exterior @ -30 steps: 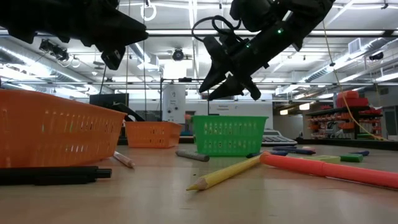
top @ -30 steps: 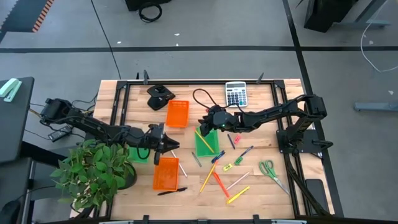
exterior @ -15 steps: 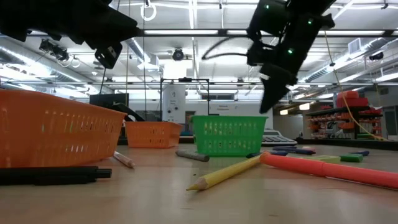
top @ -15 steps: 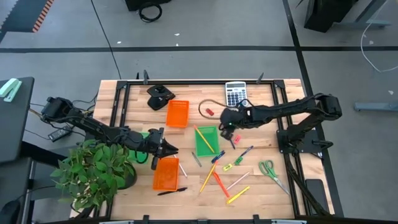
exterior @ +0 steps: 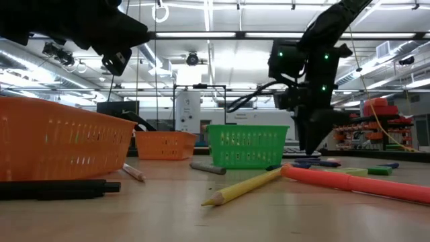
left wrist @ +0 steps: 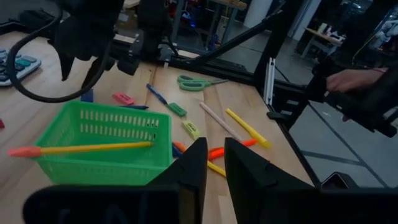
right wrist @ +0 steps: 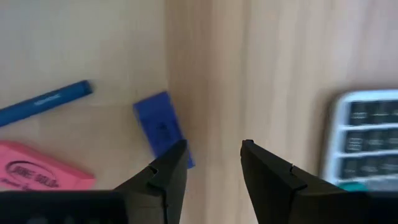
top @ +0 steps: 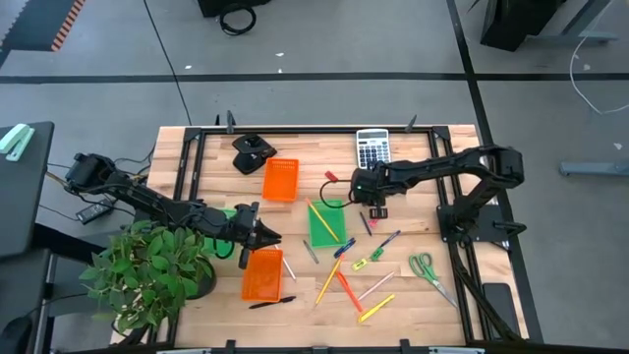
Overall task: Sort crayons/erasers/pens/pencils in bins
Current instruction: Put the blue eraser into the top orange basket
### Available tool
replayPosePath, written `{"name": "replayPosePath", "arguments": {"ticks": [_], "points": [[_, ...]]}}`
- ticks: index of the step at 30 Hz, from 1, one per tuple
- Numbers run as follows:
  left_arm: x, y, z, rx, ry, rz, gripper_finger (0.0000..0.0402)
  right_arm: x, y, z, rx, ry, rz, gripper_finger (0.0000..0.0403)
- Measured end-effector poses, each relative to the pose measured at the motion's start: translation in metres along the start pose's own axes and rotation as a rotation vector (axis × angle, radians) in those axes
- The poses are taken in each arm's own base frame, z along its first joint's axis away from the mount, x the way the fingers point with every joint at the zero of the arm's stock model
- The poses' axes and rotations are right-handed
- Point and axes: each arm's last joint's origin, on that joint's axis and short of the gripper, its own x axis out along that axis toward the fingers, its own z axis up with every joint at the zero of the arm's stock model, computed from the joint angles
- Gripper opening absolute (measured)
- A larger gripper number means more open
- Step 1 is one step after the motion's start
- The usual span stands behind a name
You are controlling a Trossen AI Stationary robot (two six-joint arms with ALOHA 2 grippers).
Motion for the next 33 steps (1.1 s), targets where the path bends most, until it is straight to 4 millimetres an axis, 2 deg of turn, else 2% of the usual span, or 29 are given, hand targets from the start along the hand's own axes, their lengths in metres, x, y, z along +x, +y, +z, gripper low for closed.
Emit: {"name": "replayPosePath", "arguments": {"ticks": [15,23,33], "points": [[-0.001,0.0,-0.009,-0.011,0.089,0.019,0.0061,0.004,0.0,0.002,0.025,-0.035,0.089,0.0157],[-0.002,-0.004,-0.011,-0.005,0.1,0.004,0.006,0.018,0.007,-0.011,0.07,-0.066,0.063,0.0157],[-0.002,-0.003,-0.012,0.004,0.105,0.013,0.0056,0.019,0.013,-0.011,0.079,-0.064,0.078,0.0157]]}}
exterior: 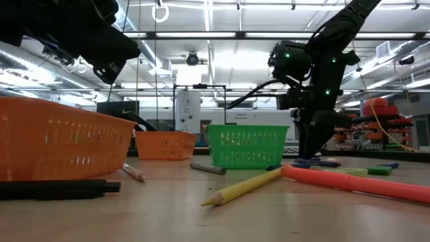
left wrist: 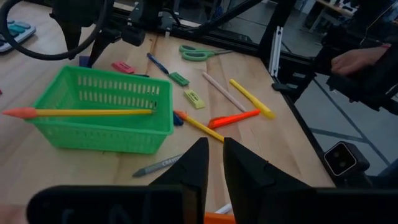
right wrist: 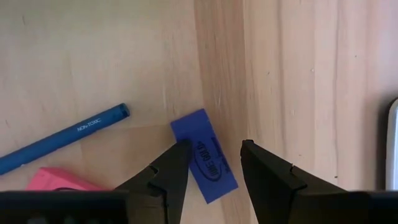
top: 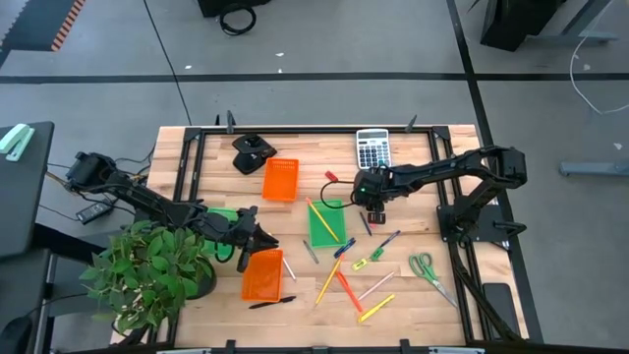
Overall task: Sort crayons/erasers/pens/pencils in bins
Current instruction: Put the blue eraser into the top orange basket
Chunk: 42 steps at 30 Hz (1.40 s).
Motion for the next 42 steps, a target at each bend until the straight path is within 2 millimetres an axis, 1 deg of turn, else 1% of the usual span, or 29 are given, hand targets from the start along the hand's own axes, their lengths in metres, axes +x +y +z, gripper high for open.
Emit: {"name": "replayPosePath", "arguments": {"ticks": [8,12,23,27,33,35,38,42], "points": [[0.0,0.0,-0.001,0.001,0.006,0.002,0.0053,-0.003,0.001,-0.002,0.05,0.0,0.024,0.0157],[0.0,0.0,-0.001,0.001,0.006,0.002,0.0051,-0.006,0.004,-0.005,0.049,0.005,0.09,0.0157],[0.0,0.0,-0.001,-0.018,0.014,0.005,0.005,-0.007,0.004,-0.005,0.069,0.012,0.07,0.0153],[0.0,0.0,-0.001,-0.021,0.013,0.005,0.0052,-0.007,0.003,-0.005,0.074,0.014,0.052,0.0129],[0.0,0.0,-0.001,-0.021,0.014,0.005,0.0051,-0.009,0.003,-0.005,0.068,0.013,0.052,0.0059],[0.0,0.0,-0.001,-0.021,0.014,0.005,0.0052,-0.01,0.003,-0.003,0.078,0.014,0.058,0.0044],[0.0,0.001,-0.001,-0.021,0.015,0.006,0.0051,-0.014,0.004,0.003,0.073,0.014,0.057,0.0038],[0.0,0.001,-0.002,-0.02,0.021,0.008,0.0051,-0.03,0.001,0.022,0.071,-0.031,0.053,0.0037]]}}
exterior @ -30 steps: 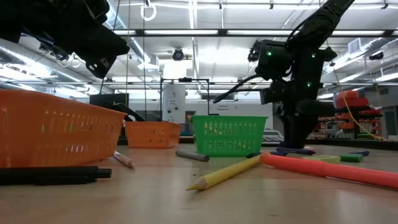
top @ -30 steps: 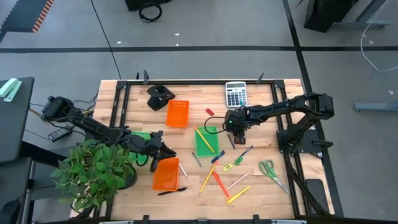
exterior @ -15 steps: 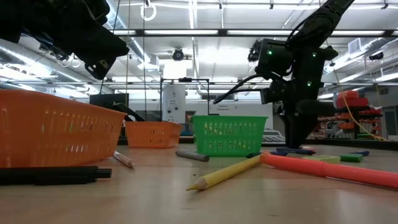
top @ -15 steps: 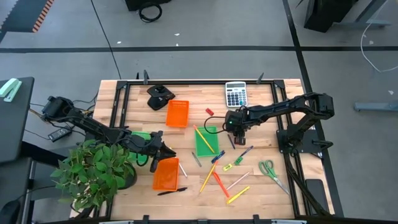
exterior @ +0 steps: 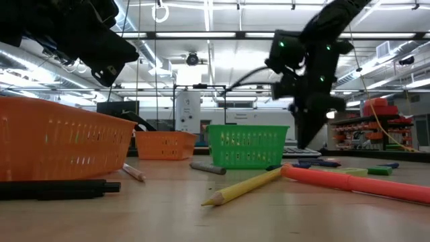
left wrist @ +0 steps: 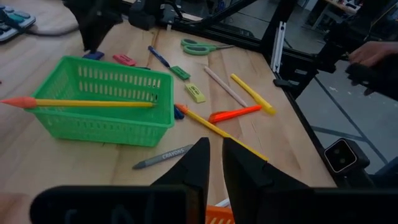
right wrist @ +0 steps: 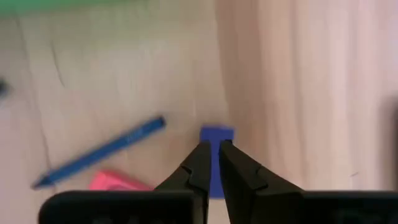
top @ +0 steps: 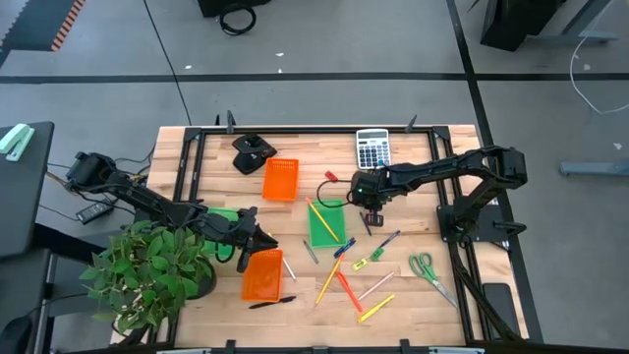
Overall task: Sort crayons/erasers/pens/pencils in bins
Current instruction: Put the blue eraser into the top orange basket
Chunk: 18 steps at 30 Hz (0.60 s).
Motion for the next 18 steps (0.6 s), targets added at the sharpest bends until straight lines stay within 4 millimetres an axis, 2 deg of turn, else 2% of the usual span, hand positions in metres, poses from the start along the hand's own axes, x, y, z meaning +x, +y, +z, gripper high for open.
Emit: {"name": "replayPosePath", "arguments": {"ticks": [6,9,13,18], "points": [[0.0,0.0,-0.001,0.002,0.007,0.003,0.005,-0.035,-0.002,0.035,-0.001,-0.082,-0.008,0.0038],[0.0,0.001,-0.001,0.003,0.013,0.005,0.0052,-0.048,-0.001,0.042,-0.007,-0.083,-0.016,0.0038],[-0.001,-0.001,-0.003,0.002,0.024,-0.001,0.0051,-0.043,0.0,0.027,-0.007,0.042,-0.001,0.0044],[-0.001,-0.005,-0.004,0.006,0.028,-0.017,0.0051,-0.017,0.001,0.001,0.023,0.124,0.025,0.0097]]}}
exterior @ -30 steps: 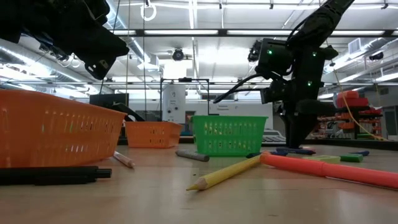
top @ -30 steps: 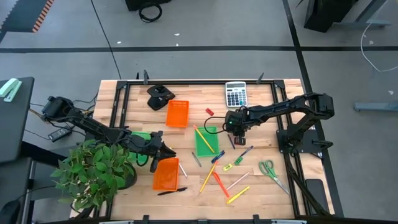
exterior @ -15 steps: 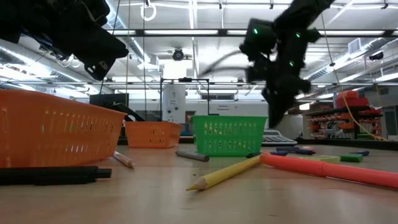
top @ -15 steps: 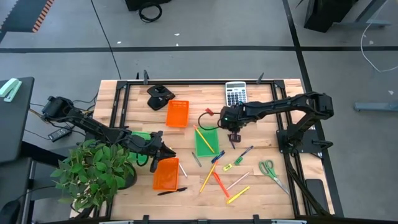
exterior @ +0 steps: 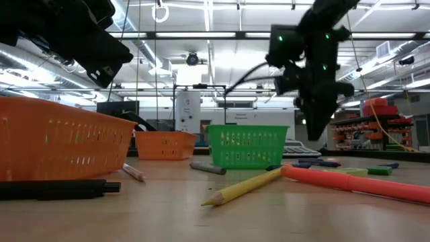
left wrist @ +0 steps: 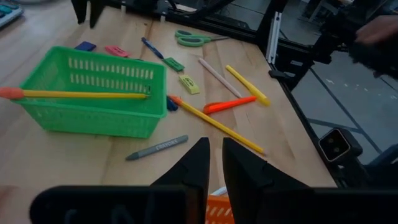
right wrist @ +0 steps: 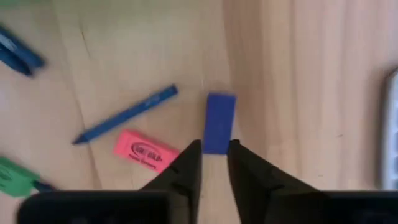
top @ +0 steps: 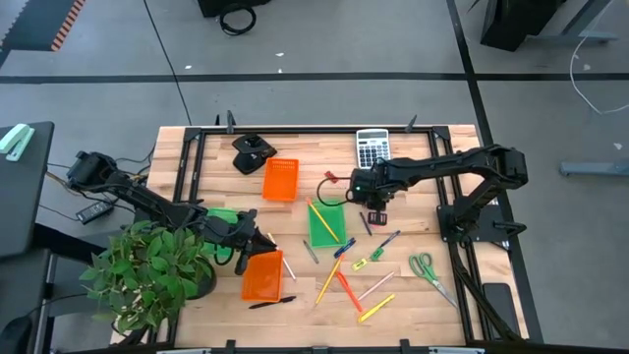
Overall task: Sort crayons/erasers/pens/pencils in bins
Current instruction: Put the blue eraser into the top orange basket
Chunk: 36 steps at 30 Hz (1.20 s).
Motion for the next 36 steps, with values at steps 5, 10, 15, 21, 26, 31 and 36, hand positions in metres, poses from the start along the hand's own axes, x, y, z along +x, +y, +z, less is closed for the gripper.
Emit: {"name": "replayPosePath", "arguments": {"ticks": [5,10,15,21,26,31,36], "points": [[0.0,0.0,0.0,-0.011,-0.003,0.006,0.0052,0.025,-0.001,-0.006,-0.038,-0.114,-0.009,0.016],[0.0,0.0,0.0,-0.019,-0.006,0.012,0.0052,0.032,-0.004,-0.01,-0.074,-0.138,-0.023,0.0186],[0.0,0.0,0.0,-0.018,-0.007,0.016,0.0052,0.033,-0.016,-0.01,-0.06,-0.141,-0.029,0.0187],[0.0,0.0,0.0,-0.018,-0.005,0.017,0.0052,0.035,-0.031,-0.011,0.038,-0.16,0.079,0.018],[0.0,0.001,-0.001,-0.016,0.0,0.019,0.0052,0.037,-0.033,-0.011,0.072,-0.166,0.148,0.0177],[0.0,0.001,-0.002,-0.013,0.012,0.025,0.0052,0.04,-0.031,-0.011,0.08,-0.146,0.124,0.0177],[0.0,0.001,-0.002,-0.013,0.009,0.031,0.0052,0.051,-0.024,-0.017,0.045,-0.147,0.078,0.0177]]}}
